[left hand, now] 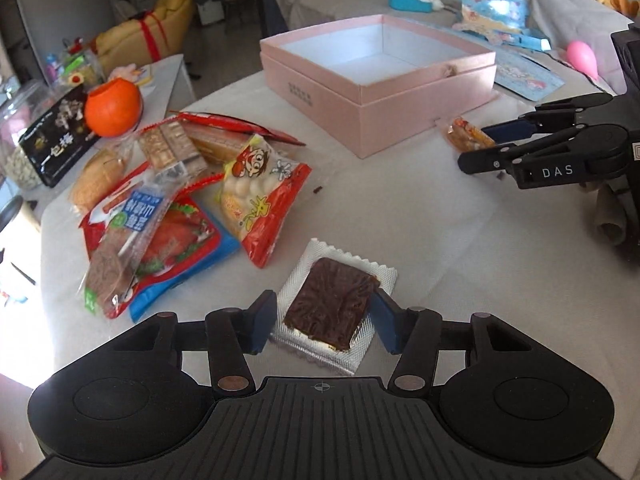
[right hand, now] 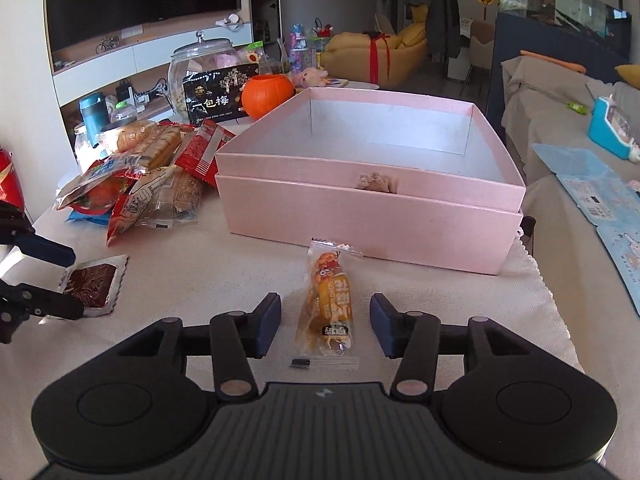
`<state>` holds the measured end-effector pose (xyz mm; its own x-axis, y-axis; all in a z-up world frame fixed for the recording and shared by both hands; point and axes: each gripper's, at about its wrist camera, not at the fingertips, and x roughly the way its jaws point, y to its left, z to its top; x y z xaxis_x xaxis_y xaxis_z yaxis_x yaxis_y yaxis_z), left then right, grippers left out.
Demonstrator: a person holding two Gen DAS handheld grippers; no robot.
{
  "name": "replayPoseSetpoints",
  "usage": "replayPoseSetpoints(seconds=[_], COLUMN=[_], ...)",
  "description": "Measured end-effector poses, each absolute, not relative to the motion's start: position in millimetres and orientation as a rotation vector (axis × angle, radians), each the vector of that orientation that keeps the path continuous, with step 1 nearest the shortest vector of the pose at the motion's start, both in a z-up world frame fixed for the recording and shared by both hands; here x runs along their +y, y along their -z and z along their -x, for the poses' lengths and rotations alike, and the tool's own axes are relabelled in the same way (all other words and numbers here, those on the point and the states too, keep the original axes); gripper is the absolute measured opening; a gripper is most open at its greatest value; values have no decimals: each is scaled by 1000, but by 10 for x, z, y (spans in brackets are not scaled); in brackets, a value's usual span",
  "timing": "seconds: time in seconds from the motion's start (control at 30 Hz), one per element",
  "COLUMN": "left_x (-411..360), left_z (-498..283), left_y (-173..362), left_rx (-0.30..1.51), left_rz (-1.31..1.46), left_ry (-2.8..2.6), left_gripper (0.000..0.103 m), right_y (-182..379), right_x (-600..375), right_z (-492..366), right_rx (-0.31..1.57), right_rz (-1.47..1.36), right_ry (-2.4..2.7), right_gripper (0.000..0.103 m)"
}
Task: Organize snacks
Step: 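Grasp the brown cake on its white tray with the left tool while the right tool holds the snack, then lower the cake and snack into the pink box and open both tools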
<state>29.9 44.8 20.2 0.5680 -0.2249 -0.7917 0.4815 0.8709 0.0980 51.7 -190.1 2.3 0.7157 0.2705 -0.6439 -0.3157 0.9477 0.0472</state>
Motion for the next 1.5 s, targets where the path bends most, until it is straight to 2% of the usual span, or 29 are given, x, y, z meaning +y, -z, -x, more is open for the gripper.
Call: replayPoseSetpoints(seconds=[0.07, 0.27, 0.37, 0.4, 0.47, 0.57, 0.67, 0.87, 0.9, 0.97, 1.0, 1.03, 1.13, 1.3, 1.5], left_x=[410, 267, 261, 269, 271, 237, 199, 119, 88, 47, 46, 54, 153, 446, 998], left_z=[-359, -323, -355, -369, -370, -266, -162, -716, -949, -1465, -1652, -1754, -1691, -1158, -515], left_y=[-206, -194, -193, -196, -201, -190, -263, -1134, -1295, -1429, -1432, -1422, -1352, -999, -591], left_rx=[878, 874, 884, 891, 889, 839, 765, 557, 530, 581, 602, 601, 558, 555, 601], left_rz=[-307, -239, -219, -212, -223, -236, -244, -51, 15, 156, 211, 231, 202, 121, 222], left_ry=[422, 391, 391, 395, 402, 380, 368, 436, 472, 526, 523, 498, 434, 259, 55], left_gripper=[48, 48, 49, 49, 49, 44, 44, 44, 45, 46, 45, 45, 44, 44, 44], right_y=[-32, -39, -50, -57, -99, -237, -451, -1173, -1308, -1529, -1585, -1618, -1547, -1064, -668], right_x=[-1912, -1903, -1883, -1866, -1845, -1845, -1906, -2089, -2101, -2161, -2189, -2222, -2325, -2359, -1630], right_z=[-508, -510, -522, -527, -522, -437, -322, -527, -666, -1026, -1191, -1352, -1458, -1075, -826], right_rx=[701, 696, 697, 700, 714, 705, 660, 500, 478, 477, 503, 532, 566, 651, 718], right_rz=[59, 53, 69, 81, 98, 92, 77, 31, 20, -23, -37, -45, -16, -22, 66], right_ry=[-327, -323, -318, -316, -319, -347, -357, -329, -305, -291, -286, -258, -160, -283, -474], right_gripper=[49, 48, 34, 25, 21, 21, 21, 21, 21, 29, 46, 55, 55, 55, 55])
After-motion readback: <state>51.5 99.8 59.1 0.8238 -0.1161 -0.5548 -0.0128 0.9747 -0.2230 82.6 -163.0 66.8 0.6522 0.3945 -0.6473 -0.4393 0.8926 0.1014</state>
